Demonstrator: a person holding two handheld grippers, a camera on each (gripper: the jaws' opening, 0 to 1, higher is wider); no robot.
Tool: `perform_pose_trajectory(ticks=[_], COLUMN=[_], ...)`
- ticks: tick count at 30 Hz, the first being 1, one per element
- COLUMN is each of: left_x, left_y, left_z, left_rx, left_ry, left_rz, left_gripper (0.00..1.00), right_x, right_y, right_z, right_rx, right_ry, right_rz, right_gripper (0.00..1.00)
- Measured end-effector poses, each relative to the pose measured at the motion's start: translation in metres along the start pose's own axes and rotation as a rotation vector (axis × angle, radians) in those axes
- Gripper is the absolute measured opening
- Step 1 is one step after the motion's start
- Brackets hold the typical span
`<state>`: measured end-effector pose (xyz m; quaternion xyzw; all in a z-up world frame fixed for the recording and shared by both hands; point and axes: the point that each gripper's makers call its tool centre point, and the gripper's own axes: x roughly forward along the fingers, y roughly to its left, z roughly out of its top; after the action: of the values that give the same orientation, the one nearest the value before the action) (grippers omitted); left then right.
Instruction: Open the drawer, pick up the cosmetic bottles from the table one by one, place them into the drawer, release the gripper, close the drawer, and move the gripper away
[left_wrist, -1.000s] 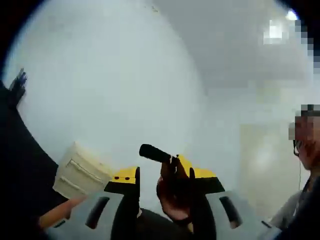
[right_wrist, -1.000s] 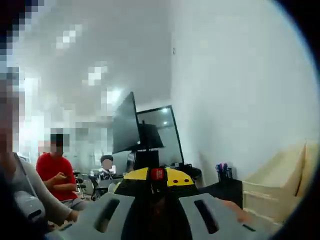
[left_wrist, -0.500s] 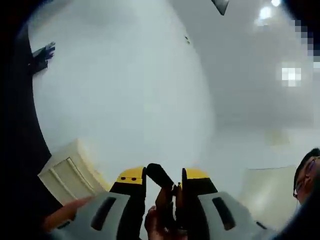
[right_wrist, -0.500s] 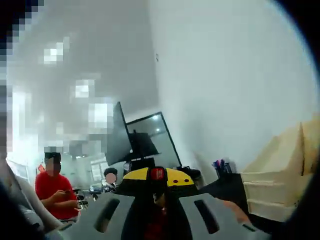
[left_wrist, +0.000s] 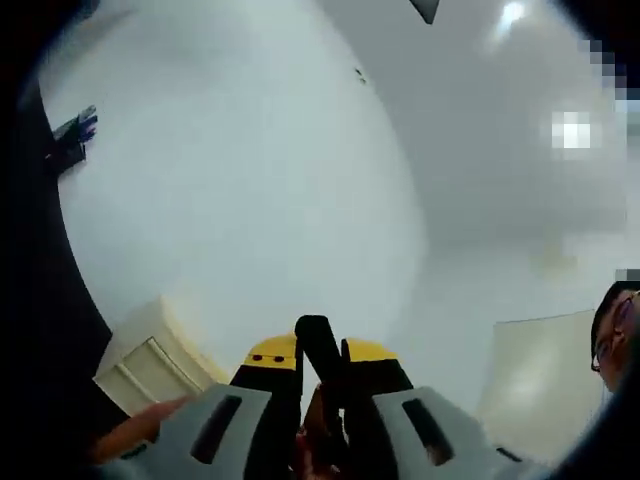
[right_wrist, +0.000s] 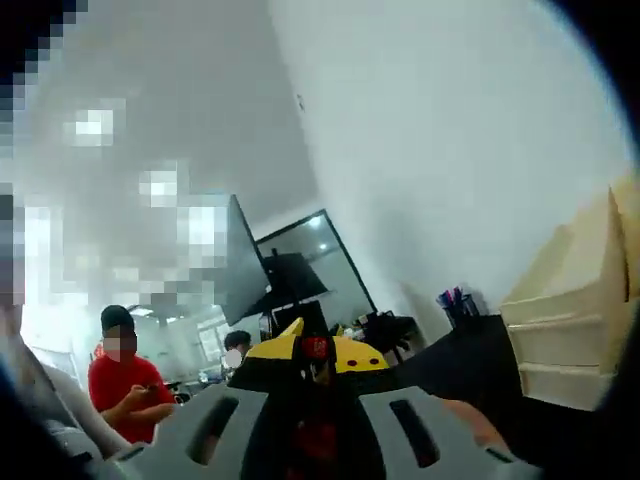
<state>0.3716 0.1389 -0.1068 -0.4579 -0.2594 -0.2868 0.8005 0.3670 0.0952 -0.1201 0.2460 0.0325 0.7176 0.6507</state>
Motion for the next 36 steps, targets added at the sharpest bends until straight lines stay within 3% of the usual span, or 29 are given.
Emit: perform_pose_trajectory(ticks=[4, 9, 15, 19, 23, 31, 36], left_x=[-0.004, -0.006, -0.008, -0.012, -0.015, -0.020, -0.023], left_y=[0.002, -0.004, -0.009, -0.019, -0.026, -0.027, -0.027], left_z=[-0.005, -0.014, -0.020, -0.027, -0.038, -0.044, -0.048], left_rx=[-0.013, -0.006, 0.022, -0.019, -0.014, 0.037, 0.059], left_ry=[0.030, 0.080, 0.125, 0.172, 0.244, 0.323, 0.371], left_rz=[-0.004, -0.032, -0.056, -0.124, -0.172, -0.179, -0.188], left_gripper=[0.12, 0.11, 0.10, 0.10, 0.09, 0.09, 0.09], right_x=[-0.005, -0.013, -0.024, -0.033, -0.039, -0.049, -0.049], right_y=[-0.008, -0.001, 0.012, 0.005, 0.014, 0.017, 0.011], right_z=[-0.013, -0.022, -0.022, -0.028, -0.032, -0.039, -0.041], right_rx=[-0.118, -0.079, -0.054, -0.154, -0.164, -0.268, -0.327], right_ry=[0.115, 0.184, 0.225, 0.314, 0.338, 0.441, 0.503], right_rz=[-0.013, 0.071, 0.146, 0.135, 0.170, 0.163, 0.114], right_gripper=[0.13, 0.16, 0.30, 0.29, 0.28, 0.26, 0.24])
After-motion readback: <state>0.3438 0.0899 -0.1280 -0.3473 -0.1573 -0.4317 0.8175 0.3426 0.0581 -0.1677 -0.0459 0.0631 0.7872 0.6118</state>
